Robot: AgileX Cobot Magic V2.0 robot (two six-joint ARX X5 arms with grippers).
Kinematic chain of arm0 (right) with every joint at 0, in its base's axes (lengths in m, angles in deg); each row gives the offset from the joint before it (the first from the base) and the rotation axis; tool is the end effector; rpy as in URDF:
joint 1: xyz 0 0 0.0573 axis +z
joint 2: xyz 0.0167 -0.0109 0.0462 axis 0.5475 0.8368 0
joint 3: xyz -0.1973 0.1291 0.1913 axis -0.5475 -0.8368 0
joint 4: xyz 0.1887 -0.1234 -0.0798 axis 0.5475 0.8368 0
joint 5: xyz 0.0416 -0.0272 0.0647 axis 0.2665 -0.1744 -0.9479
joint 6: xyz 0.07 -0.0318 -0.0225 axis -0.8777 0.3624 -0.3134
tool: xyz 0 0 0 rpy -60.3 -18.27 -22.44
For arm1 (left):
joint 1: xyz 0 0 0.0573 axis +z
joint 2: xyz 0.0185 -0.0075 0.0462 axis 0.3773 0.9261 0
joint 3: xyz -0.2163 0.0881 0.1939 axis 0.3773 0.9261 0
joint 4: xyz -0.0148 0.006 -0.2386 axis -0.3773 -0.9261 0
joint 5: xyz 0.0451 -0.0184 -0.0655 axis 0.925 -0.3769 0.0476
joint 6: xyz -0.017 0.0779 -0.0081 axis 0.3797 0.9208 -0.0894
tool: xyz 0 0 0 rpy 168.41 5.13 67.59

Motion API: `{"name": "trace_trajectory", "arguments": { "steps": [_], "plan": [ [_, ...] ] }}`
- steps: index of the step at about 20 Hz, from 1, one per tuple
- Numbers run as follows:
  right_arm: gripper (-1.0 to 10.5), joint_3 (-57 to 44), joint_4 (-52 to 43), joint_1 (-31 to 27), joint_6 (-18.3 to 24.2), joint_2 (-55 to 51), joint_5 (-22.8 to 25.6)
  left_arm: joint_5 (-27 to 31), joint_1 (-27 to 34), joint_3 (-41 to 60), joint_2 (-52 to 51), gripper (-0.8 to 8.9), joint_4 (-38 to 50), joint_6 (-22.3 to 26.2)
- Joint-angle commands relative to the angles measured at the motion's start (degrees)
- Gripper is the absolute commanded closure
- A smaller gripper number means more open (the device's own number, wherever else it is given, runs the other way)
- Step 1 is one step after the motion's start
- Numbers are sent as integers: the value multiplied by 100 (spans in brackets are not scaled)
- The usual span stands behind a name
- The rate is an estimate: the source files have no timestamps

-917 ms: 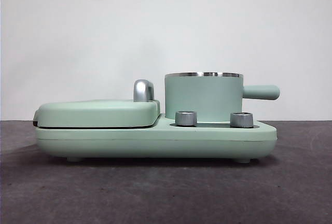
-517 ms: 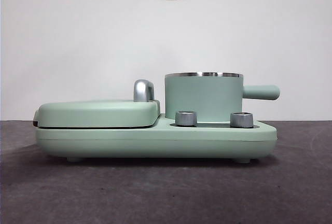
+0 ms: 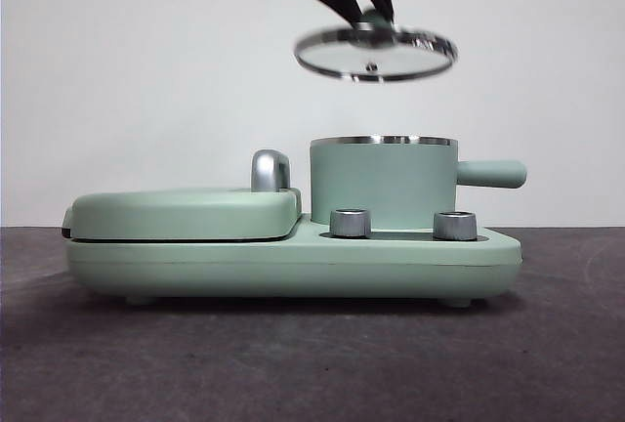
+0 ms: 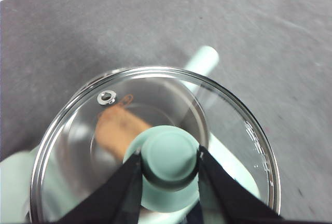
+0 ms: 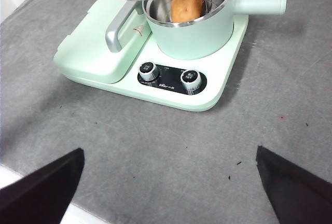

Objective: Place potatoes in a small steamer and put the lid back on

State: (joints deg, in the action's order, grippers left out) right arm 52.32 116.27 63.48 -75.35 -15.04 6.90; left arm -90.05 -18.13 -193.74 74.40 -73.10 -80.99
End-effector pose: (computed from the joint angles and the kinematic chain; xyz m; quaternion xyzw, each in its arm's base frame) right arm 0.0138 0.0126 0.3370 0.0879 0.2959 0.2345 0.9218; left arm 0.3473 -0.3024 0.3960 0.1069 0.3337 -0.3625 0.8636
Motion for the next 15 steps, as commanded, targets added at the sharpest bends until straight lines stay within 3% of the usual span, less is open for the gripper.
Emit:
{"name": "trace_trajectory", "arguments": {
  "steps": [1,15],
  "plan": [
    [418,39,-66,35,-61,7,37,260,-37,-155,273,809,358,-208],
    [418,39,-66,35,-61,7,57,367,101,-155,960,809,815,-282]
  ]
}}
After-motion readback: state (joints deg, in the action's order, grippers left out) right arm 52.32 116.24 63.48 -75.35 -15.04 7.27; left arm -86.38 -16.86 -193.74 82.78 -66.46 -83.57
